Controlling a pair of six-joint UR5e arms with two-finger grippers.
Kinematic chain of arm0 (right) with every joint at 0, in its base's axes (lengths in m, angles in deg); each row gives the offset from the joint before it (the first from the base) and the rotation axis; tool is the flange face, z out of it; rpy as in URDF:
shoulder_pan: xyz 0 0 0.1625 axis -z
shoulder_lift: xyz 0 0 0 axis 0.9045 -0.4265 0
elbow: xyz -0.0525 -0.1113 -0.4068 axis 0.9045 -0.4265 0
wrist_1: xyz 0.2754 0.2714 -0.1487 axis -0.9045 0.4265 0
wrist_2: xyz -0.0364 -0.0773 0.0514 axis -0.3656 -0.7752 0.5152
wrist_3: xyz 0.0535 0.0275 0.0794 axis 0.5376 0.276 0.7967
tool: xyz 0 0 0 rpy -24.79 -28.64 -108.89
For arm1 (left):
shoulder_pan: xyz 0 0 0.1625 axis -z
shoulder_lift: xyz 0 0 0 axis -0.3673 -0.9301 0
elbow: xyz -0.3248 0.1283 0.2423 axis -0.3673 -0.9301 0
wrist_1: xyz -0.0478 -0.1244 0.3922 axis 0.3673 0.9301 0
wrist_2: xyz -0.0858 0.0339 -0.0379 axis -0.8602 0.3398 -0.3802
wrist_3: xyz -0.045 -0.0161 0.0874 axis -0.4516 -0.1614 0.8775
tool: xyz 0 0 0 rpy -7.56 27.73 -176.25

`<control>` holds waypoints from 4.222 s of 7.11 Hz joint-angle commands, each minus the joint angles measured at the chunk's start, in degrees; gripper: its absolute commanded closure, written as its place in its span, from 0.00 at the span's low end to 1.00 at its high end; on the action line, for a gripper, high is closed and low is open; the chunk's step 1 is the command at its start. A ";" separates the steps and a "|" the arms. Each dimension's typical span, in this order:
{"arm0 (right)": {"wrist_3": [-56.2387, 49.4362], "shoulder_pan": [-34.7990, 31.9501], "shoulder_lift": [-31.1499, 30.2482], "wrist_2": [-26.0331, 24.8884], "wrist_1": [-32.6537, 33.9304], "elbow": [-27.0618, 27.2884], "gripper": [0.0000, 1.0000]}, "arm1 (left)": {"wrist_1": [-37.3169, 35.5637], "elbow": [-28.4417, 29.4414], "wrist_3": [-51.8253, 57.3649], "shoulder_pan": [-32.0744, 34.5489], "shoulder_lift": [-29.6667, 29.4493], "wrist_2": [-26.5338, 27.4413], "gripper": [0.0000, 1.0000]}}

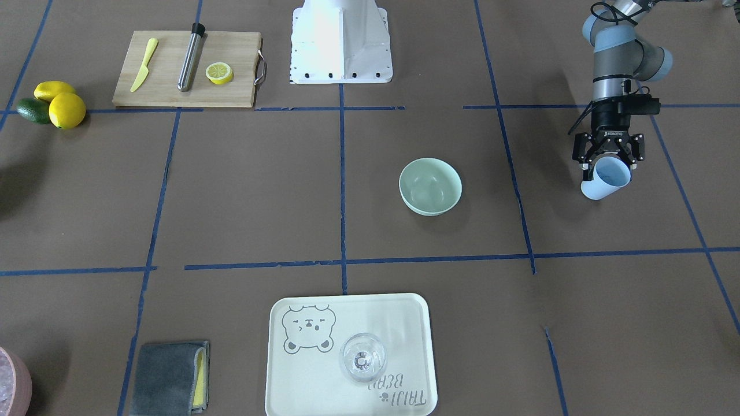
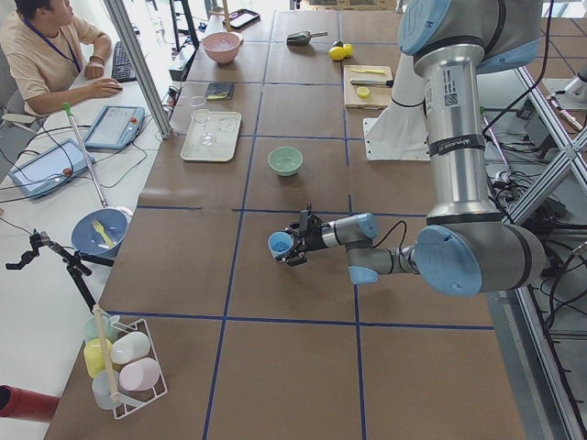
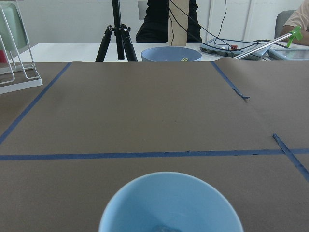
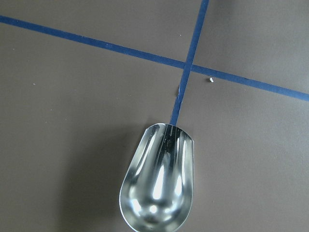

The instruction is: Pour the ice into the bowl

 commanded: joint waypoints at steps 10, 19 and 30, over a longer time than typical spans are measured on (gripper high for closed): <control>0.00 0.00 0.28 0.00 0.00 0.18 0.00 | 0.49 4.97 0.85 0.45 -3.12 -0.32 1.00; 0.00 0.00 0.11 0.00 0.00 0.26 0.00 | 10.42 -4.88 31.18 25.83 -8.91 -46.61 0.98; 0.00 0.00 -0.16 -0.09 0.00 0.26 0.00 | -6.23 -6.10 43.35 14.30 -13.74 -13.95 1.00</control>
